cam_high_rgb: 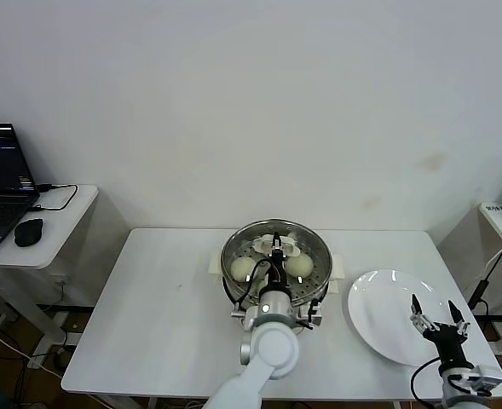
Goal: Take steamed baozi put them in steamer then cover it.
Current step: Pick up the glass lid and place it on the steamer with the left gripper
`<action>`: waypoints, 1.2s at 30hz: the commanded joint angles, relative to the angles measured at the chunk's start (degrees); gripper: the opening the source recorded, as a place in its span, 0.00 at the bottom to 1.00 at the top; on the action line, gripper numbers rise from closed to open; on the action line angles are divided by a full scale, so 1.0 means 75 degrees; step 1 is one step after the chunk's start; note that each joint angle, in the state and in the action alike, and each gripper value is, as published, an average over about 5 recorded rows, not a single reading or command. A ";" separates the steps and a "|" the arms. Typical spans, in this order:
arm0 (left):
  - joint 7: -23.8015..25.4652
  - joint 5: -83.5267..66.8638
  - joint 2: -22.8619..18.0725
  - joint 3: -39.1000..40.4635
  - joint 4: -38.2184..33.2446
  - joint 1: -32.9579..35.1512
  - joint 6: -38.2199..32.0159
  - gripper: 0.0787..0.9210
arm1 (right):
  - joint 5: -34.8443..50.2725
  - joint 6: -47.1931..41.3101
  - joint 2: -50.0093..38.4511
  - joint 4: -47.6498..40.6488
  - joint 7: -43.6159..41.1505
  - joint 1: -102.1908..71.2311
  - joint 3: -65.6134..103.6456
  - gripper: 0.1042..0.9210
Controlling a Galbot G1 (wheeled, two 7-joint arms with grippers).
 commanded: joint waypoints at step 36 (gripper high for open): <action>-0.0100 -0.0177 0.0017 0.0072 -0.0521 0.0385 -0.0083 0.38 | -0.0074 0.0060 0.0022 -0.0119 -0.0008 0.0030 -0.0044 0.88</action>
